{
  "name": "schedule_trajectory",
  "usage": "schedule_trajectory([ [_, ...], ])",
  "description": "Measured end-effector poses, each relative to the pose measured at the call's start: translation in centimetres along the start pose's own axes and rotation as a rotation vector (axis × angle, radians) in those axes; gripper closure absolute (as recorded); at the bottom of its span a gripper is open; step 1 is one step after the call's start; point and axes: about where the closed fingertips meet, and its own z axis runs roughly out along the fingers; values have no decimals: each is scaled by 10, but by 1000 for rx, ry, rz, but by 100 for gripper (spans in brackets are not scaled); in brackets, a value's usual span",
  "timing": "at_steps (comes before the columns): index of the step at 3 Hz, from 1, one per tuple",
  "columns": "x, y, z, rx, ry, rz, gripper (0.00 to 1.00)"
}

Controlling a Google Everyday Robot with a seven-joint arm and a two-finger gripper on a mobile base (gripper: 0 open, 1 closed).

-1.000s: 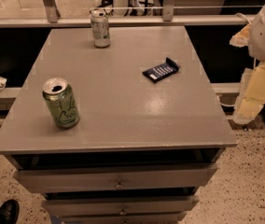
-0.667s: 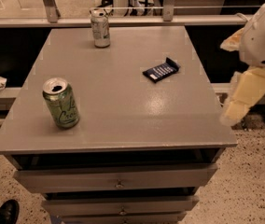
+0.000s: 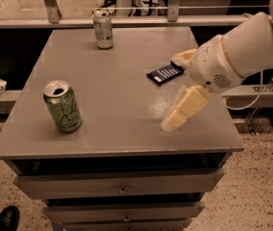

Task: Move green can near 7up can

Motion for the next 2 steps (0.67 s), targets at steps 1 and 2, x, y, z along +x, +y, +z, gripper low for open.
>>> schedule_trajectory([
  [1, -45, 3, 37, -45, -202, 5, 0],
  [2, -89, 19, 70, -84, -337, 21, 0],
])
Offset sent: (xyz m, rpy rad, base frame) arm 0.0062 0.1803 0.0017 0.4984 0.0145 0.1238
